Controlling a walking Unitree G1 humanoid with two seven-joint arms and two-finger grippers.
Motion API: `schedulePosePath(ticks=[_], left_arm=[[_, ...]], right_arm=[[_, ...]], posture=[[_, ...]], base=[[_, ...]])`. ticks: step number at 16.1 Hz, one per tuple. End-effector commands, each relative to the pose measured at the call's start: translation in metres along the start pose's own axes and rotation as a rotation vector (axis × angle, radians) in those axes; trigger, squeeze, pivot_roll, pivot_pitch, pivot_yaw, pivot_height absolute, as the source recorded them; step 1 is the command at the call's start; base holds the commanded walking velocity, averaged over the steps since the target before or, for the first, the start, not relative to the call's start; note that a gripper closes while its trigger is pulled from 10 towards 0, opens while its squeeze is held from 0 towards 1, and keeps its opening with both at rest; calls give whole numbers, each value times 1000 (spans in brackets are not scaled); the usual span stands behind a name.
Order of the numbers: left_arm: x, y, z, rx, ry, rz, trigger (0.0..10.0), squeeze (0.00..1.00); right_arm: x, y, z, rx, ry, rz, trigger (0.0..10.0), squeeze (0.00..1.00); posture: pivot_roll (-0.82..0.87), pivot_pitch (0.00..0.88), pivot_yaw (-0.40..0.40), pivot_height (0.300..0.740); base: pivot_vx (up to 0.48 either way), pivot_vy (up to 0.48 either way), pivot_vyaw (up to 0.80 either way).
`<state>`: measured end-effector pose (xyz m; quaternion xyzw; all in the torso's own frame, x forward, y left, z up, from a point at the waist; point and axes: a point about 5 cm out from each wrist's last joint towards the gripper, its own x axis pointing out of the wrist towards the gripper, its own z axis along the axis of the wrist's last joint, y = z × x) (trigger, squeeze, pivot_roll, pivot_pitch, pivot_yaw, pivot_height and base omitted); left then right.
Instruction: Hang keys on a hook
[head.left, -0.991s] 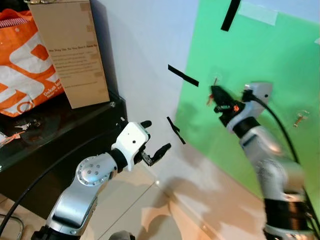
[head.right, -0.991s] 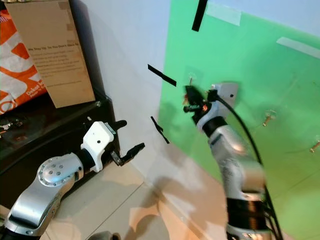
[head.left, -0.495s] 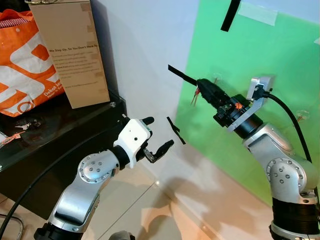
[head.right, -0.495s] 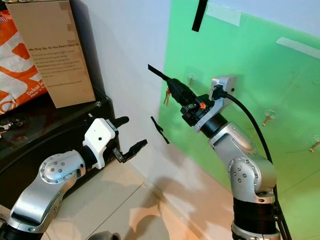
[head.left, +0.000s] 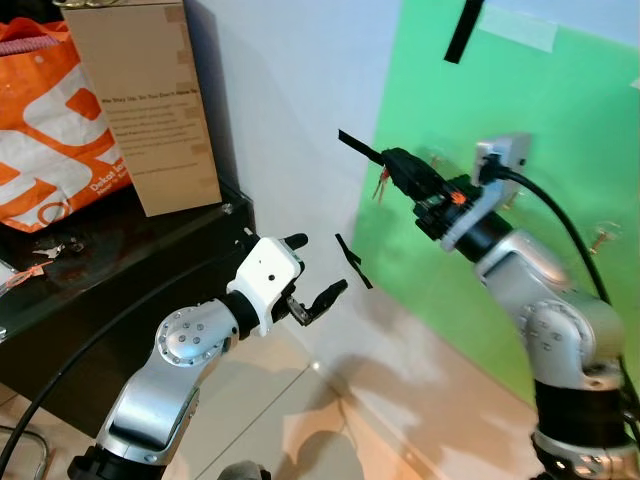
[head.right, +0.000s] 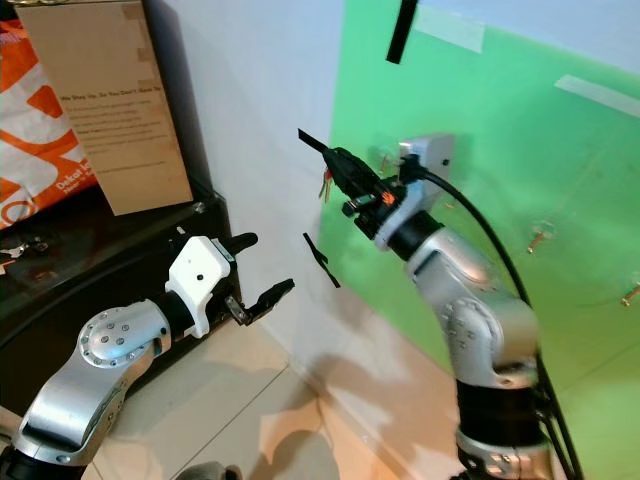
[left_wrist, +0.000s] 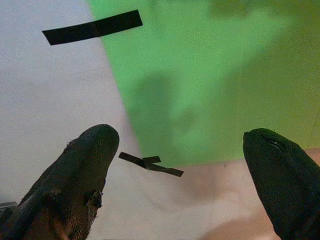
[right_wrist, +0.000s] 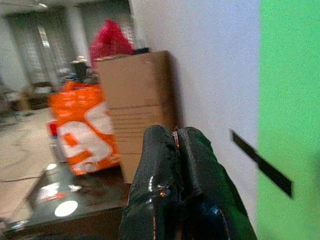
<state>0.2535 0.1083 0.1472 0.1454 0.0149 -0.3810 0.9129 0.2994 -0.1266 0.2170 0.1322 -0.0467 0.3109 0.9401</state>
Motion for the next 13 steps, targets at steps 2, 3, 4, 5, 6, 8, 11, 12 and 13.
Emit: schedulePosePath(ticks=[2, 3, 4, 5, 6, 8, 11, 12, 13], left_arm=[[2, 0, 5, 15, -10, -14, 10000, 0], [2, 0, 5, 17, -10, -17, 10000, 0], [2, -1, 5, 17, -11, -19, 10000, 0], [1, -1, 6, 17, -10, -21, 10000, 0], [1, -1, 6, 17, -9, -21, 10000, 0], [-1, -1, 5, 17, -5, -24, 10000, 0], [-2, -2, 4, 14, -2, -30, 10000, 0], [-2, -2, 4, 14, -1, -33, 10000, 0], [-2, -3, 4, 14, 0, -37, 10000, 0]], right_arm=[[6, -9, -2, -40, 18, -94, 10000, 0], [8, -11, -3, -41, 27, -116, 10000, 0], [9, -14, -5, -54, 45, -141, 10000, 0], [9, -18, -7, -53, 54, -182, 10000, 0], [9, -21, -7, -51, 51, -199, 10000, 0], [5, -25, -6, -44, 42, -224, 10000, 0], [-5, -30, -6, -21, 39, -246, 10000, 0], [-9, -33, -6, -7, 32, -264, 10000, 0], [-11, -36, -7, 4, 25, -284, 10000, 0]], posture=[[48, 0, -44, 740], [48, 0, -44, 740], [48, 0, -44, 740], [52, 0, -45, 740], [52, 0, -44, 740], [51, 0, -43, 740], [47, 0, -39, 740], [47, 0, -38, 740], [44, 0, -32, 740]], base=[[0, 0, 0], [0, 0, 0], [0, 0, 0], [0, 0, 0], [0, 0, 0], [0, 0, 0], [0, 0, 0], [0, 0, 0], [0, 0, 0]])
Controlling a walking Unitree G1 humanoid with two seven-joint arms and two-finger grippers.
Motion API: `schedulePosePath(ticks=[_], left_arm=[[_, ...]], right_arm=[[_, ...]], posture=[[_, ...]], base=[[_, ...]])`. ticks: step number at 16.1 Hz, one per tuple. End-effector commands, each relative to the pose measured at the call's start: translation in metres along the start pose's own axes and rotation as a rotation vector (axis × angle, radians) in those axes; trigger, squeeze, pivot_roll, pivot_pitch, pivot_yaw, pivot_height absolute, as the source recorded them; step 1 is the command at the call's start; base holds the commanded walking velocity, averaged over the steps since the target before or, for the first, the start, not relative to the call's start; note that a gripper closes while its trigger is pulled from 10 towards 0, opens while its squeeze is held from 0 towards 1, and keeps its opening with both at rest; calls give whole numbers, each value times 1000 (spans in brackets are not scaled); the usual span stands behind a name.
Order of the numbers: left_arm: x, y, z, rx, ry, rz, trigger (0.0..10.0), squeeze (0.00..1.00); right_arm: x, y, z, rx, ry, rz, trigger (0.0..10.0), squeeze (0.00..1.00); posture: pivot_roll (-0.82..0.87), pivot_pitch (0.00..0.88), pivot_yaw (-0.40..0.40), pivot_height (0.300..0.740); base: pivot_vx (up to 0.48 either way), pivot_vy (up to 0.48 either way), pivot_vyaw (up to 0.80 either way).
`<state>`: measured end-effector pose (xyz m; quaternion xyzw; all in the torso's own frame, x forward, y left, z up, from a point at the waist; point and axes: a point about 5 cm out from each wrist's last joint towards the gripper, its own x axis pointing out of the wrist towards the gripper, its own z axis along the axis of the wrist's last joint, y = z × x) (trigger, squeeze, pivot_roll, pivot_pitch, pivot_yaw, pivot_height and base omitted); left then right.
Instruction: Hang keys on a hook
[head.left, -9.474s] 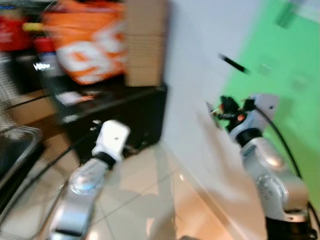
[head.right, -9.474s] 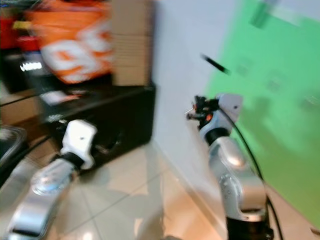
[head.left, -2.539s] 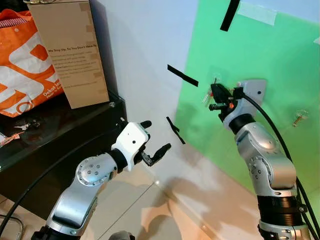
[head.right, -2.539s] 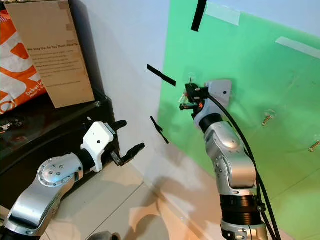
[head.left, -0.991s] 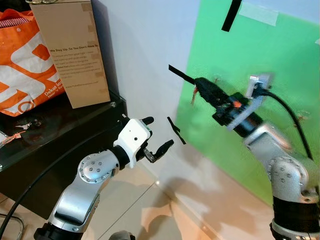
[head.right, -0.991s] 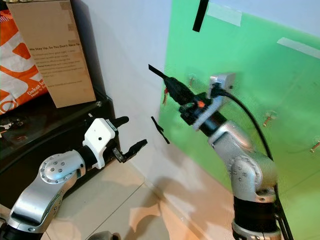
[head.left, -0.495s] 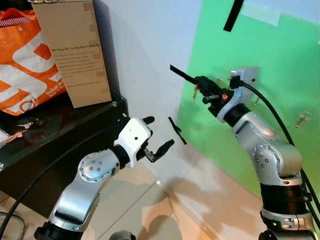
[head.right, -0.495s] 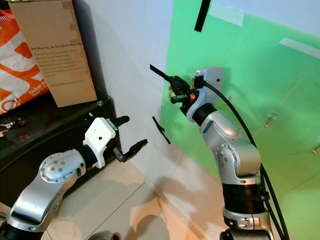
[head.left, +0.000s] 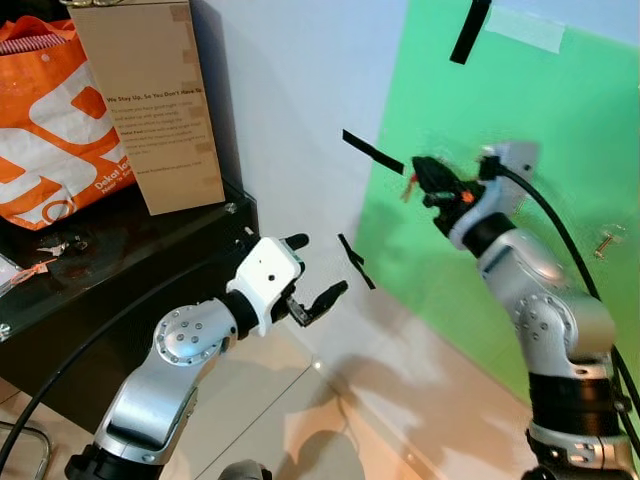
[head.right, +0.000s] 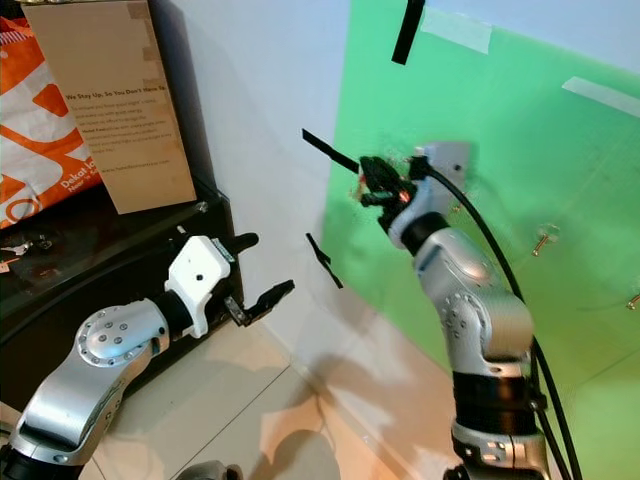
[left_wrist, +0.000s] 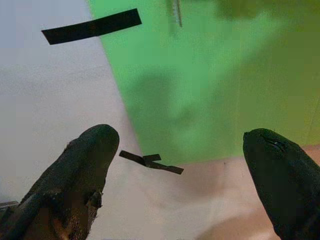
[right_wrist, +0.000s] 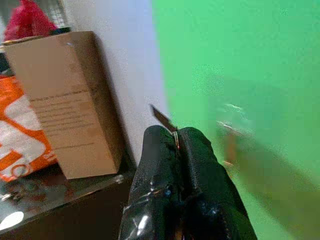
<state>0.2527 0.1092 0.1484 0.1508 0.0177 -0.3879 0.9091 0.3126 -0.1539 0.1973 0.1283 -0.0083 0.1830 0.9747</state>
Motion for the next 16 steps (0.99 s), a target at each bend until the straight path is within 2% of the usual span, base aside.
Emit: schedulePosePath(ticks=[1, 5, 10, 16], left_arm=[[0, -3, 3, 6, -8, -22, 10000, 0], [-1, -4, 4, 9, -7, -28, 10000, 0], [-1, -4, 4, 8, -6, -27, 10000, 0], [-1, -4, 4, 7, -4, -25, 10000, 0]], right_arm=[[-3, -4, 5, 13, -18, -16, 10000, 0], [-1, -5, -1, 20, -4, -40, 10000, 0], [1, 2, -1, 38, -6, 1, 10000, 0], [5, -1, -3, 61, -2, -51, 10000, 0]], posture=[[44, 0, -32, 740], [50, 0, -36, 740], [50, 0, -38, 740], [51, 0, -40, 740]], base=[[0, 0, 0], [0, 0, 0], [0, 0, 0], [0, 0, 0]])
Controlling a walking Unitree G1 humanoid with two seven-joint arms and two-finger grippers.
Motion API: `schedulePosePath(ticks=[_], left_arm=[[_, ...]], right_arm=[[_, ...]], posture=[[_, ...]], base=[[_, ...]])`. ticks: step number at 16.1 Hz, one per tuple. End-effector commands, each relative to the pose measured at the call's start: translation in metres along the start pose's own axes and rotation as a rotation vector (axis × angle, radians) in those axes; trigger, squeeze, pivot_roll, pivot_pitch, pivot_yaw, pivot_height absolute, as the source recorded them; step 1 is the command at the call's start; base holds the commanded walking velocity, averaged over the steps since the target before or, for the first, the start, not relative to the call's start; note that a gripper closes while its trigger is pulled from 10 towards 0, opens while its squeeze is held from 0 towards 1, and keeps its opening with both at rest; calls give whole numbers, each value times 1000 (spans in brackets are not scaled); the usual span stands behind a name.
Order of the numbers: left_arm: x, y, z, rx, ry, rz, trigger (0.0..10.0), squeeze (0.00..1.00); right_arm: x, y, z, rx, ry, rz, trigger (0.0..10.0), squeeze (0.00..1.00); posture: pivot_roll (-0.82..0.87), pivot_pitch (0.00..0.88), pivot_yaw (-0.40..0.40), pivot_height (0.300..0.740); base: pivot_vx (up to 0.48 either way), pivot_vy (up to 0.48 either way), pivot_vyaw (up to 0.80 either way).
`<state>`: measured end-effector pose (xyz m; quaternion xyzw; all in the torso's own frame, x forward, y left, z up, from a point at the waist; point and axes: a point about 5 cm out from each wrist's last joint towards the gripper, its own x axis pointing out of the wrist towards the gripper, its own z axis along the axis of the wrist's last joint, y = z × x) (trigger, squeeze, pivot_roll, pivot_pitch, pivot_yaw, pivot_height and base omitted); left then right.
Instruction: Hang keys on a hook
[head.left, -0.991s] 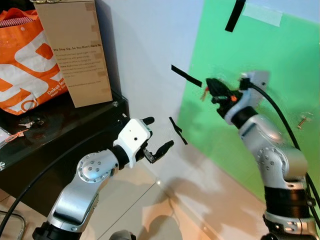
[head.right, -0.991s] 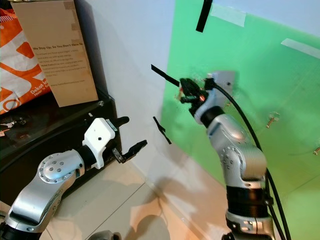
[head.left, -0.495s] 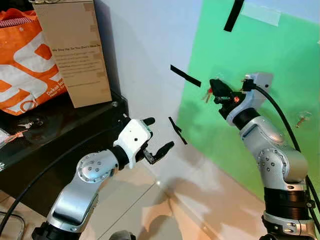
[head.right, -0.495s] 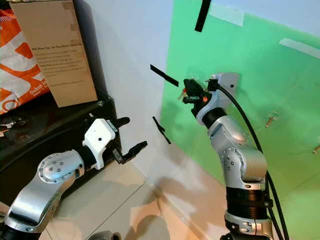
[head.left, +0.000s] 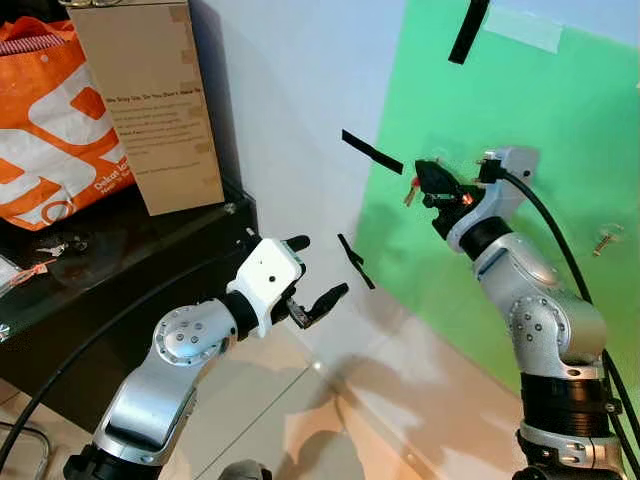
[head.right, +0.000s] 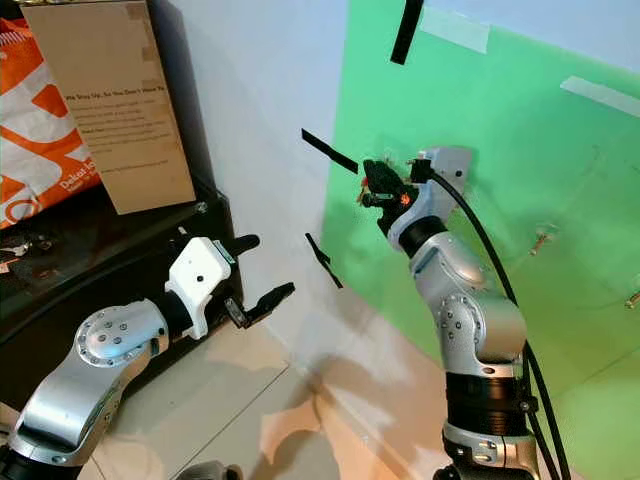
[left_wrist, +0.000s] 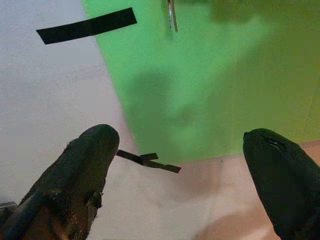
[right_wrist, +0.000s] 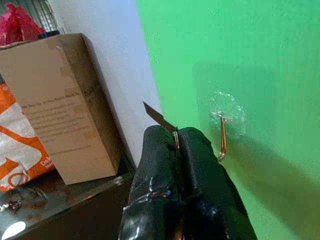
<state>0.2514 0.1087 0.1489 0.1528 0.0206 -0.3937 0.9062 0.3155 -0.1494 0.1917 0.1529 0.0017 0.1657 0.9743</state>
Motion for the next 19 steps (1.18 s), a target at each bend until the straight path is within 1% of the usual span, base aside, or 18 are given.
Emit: schedulePosePath(ticks=[1, 4, 6, 8, 10, 13, 14, 17, 19], left_arm=[[-1, -3, 3, 4, -9, -11, 10000, 0], [-1, -2, 3, 4, -8, -9, 10000, 0], [-1, -2, 3, 4, -6, -8, 10000, 0], [-2, -3, 3, 4, -5, -9, 10000, 0], [-2, -3, 3, 3, -6, -12, 10000, 0], [-3, -3, 3, 4, -6, -12, 10000, 0], [-3, -3, 3, 4, -7, -12, 10000, 0], [-3, -2, 5, 7, -10, -12, 10000, 0], [-3, -3, 5, 7, -11, -14, 10000, 0]], right_arm=[[2, -4, 3, 16, -1, -29, 10000, 0], [2, -9, 0, 51, 7, -85, 10000, 0], [0, -16, 2, 109, -18, -131, 10000, 0], [-2, -19, 3, 129, -30, -151, 10000, 0], [-5, -23, 2, 135, -19, -190, 10000, 0], [-9, -25, -6, 143, 22, -247, 10000, 0], [-10, -25, -9, 125, 32, -271, 10000, 0], [-14, -25, -10, 124, 26, -341, 10000, 0], [-17, -25, -10, 85, 28, -373, 10000, 0]], posture=[[52, 0, -41, 740], [54, 0, -41, 740], [55, 0, -41, 740], [55, 0, -41, 740], [53, 2, -38, 740], [54, 3, -39, 740], [55, 4, -38, 740], [56, 5, -37, 740], [54, 7, -35, 740]], base=[[0, 0, 0], [0, 0, 0], [0, 0, 0], [0, 0, 0], [0, 0, 0], [0, 0, 0], [0, 0, 0], [0, 0, 0], [0, 0, 0]])
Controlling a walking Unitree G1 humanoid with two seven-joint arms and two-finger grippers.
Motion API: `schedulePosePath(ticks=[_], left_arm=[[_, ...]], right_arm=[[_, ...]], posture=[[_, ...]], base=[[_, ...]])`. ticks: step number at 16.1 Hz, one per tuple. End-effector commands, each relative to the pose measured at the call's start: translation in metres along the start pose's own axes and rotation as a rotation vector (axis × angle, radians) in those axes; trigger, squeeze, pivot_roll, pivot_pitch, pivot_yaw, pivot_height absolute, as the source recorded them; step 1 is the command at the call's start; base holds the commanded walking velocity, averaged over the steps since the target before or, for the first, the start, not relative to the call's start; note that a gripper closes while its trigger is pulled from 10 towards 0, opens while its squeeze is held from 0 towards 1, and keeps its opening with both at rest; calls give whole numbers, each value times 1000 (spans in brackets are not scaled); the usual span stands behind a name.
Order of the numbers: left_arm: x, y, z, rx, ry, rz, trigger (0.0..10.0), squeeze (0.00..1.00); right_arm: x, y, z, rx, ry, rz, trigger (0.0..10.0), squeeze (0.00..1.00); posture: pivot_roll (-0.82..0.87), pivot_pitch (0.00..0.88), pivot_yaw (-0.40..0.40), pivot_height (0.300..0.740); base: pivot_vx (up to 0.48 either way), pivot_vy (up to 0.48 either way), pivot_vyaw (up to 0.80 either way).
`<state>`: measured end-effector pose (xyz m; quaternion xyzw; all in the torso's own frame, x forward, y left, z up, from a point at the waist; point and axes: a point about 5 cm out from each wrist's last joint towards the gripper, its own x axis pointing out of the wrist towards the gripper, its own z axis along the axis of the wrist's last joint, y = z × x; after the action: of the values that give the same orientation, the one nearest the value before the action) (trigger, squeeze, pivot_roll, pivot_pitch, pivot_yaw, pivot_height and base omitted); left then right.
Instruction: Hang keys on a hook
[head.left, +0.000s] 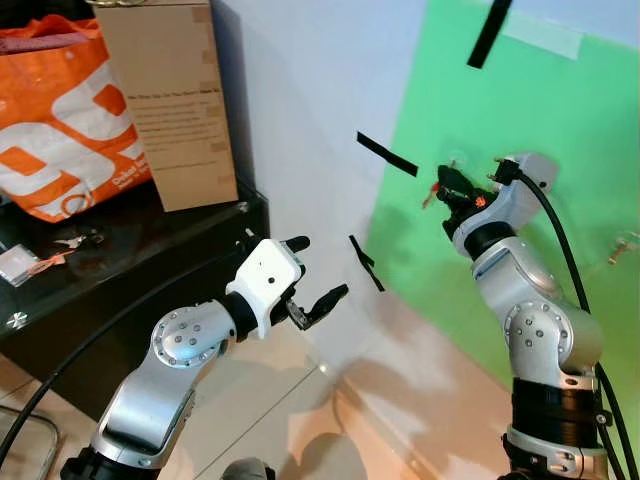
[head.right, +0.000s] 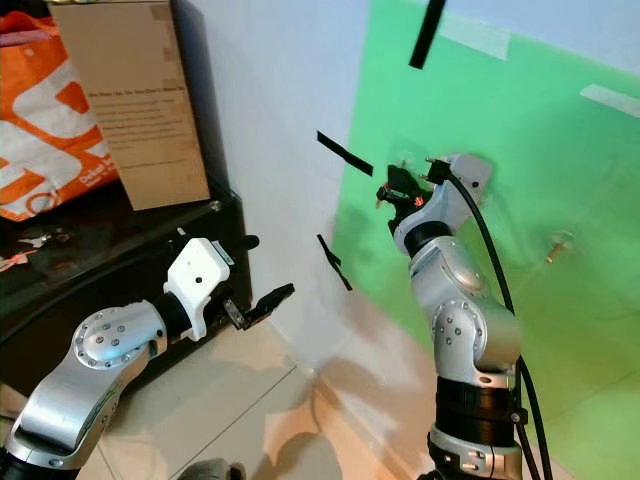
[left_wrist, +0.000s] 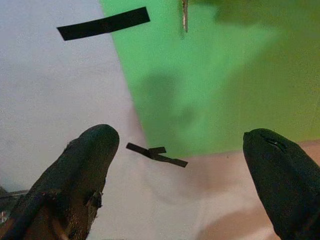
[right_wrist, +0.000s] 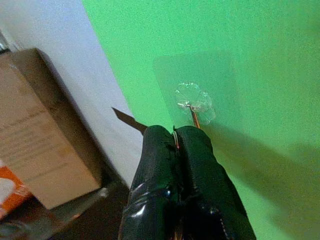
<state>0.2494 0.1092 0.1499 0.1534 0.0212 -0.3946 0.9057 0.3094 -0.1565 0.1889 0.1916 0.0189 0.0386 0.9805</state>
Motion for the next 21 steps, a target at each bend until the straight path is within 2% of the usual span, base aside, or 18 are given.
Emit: schedulePosePath(ticks=[1, 6, 13, 16, 21], left_arm=[[-1, -2, 5, 7, -13, -15, 10000, 0], [1, -1, 8, 9, -15, -14, 10000, 0], [1, 2, 5, 11, -9, -9, 10000, 0], [1, 2, 5, 11, -10, -9, 10000, 0], [0, 1, 4, 9, -9, -8, 10000, 0]], right_arm=[[-6, -20, -7, -69, 39, -137, 10000, 0], [-11, -17, -6, -103, 11, -192, 10000, 0], [-17, -7, -11, -132, 13, -158, 10000, 0], [-18, 14, 1, -18, -70, 61, 10000, 0], [-14, 20, -6, 64, -68, 73, 10000, 0]], posture=[[53, 9, -31, 740], [54, 16, -30, 740], [54, 21, -26, 740], [52, 22, -25, 740], [56, 19, -24, 740]], base=[[0, 0, 0], [0, 0, 0], [0, 0, 0], [0, 0, 0], [0, 0, 0]])
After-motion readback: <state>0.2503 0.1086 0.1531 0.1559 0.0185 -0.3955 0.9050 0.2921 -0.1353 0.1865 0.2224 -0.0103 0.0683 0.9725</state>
